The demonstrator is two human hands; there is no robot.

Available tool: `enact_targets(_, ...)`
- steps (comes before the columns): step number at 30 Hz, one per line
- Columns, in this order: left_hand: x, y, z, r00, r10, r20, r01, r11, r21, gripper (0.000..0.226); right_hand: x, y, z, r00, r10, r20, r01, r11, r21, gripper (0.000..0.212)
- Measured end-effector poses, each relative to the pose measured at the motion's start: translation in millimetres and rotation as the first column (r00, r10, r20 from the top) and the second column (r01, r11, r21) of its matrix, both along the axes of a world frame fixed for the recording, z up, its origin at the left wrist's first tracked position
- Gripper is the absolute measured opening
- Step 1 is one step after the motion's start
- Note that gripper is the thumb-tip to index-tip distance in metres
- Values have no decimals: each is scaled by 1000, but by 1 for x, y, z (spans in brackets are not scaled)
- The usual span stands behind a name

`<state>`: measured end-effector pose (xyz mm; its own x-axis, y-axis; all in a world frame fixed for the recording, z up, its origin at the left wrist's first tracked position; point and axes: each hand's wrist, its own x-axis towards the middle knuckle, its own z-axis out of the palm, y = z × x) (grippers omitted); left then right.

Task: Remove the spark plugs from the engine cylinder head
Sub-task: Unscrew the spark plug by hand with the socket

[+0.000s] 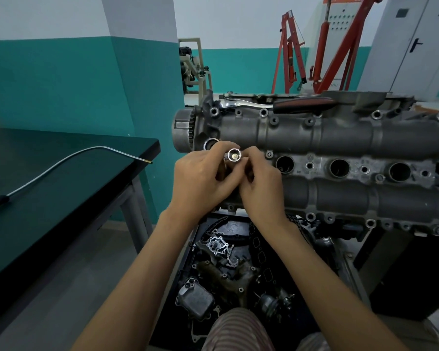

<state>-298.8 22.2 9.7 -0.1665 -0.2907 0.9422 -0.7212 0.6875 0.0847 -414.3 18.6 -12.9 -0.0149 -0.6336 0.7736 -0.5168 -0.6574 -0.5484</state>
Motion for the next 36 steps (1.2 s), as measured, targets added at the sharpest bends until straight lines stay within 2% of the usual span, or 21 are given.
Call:
enact_targets(5,-1,-1,0,998,59,7,-59,998,-3,24,0,-1,1,1000,24,-9,-24,999,-48,16)
enact_targets(10,-4,-3,0,993,114,-37,-114,993,-1,33,0,-3,-1,999,-26,22,26,1000,5,22)
enact_targets(14,-3,-2,0,994,105,-28,-105,994,-9,37,1,-4,-2,997,-21,77,20,1000,11,11)
enact_targets(18,-3,1,1,996,85,-31,-85,996,-5,32,-1,-2,-2,999,11,49,-10,1000,-20,4)
enact_targets(23,-2,0,-1,998,54,-25,-54,998,13,23,0,-1,-1,1000,8,8,-7,999,-50,16)
enact_targets(28,-4,-2,0,994,78,-71,-78,997,11,34,1,-3,-3,998,-17,63,16,1000,10,16)
enact_targets(31,-5,-1,-1,994,80,-69,-80,997,2,37,0,-3,-3,997,-4,72,3,1000,9,8)
enact_targets(36,-2,1,-1,999,30,-32,-29,999,41,21,0,-1,-2,999,6,40,-6,1000,-15,8)
